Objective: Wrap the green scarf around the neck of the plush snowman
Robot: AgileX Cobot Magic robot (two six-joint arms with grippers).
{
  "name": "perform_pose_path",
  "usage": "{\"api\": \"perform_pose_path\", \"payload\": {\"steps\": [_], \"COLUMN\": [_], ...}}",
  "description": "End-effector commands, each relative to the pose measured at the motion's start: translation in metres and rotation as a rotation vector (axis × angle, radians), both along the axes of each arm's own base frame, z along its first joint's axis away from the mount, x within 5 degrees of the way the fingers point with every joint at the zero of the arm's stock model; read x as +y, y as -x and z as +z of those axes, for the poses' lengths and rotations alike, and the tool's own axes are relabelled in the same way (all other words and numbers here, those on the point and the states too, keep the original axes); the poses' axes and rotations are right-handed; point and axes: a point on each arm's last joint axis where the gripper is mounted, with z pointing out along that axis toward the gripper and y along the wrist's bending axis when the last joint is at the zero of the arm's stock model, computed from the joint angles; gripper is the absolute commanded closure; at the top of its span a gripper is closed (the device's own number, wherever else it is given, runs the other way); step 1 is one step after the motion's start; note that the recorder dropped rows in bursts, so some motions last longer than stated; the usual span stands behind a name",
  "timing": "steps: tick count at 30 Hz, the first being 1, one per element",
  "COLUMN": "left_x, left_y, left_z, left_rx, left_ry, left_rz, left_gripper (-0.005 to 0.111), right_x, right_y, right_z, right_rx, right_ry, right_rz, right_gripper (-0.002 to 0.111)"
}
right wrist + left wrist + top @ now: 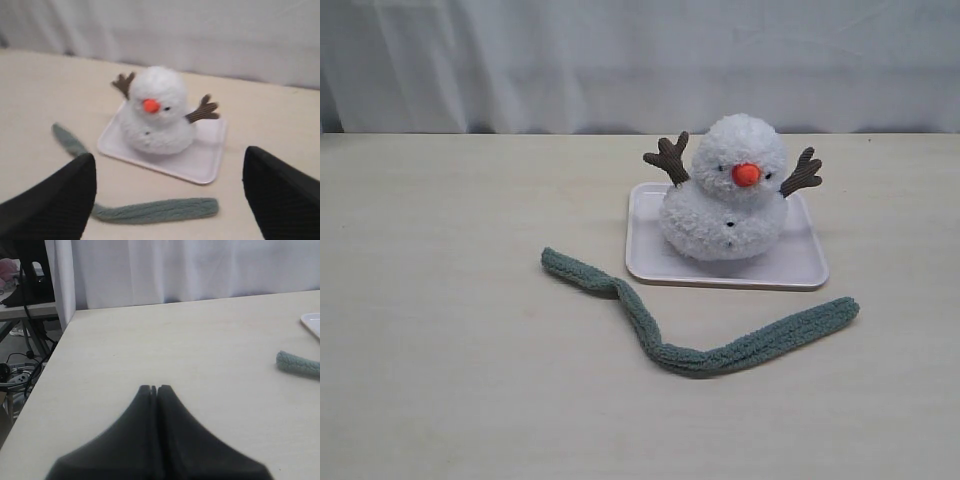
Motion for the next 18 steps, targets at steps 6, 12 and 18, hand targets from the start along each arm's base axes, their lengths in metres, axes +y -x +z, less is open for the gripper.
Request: {"api": "perform_pose_path", "payload": {"steps": [6, 12, 18], "left_x": [0.000, 0.000, 0.000], "left_y": [0.000, 0.000, 0.000], "left_z": [0.000, 0.000, 0.000], "left_rx": [-0.010, -0.010, -0.010], "left_ry": [0.000, 0.000, 0.000], "left_rz": [0.001, 0.001, 0.001], "left_gripper": [0.107, 0.107, 0.107], "right_x": [0.033, 0.054, 0.078], "right_y": [-0.061, -0.090, -0.107], "right_z": [-0.046, -0.100, -0.152], "right_rx": [0.117, 0.297, 0.308], "right_ry": [0.190, 0.398, 0.664], "right_rz": [0.553, 0.748, 0.834], "right_gripper": [0.033, 0.033, 0.033]}}
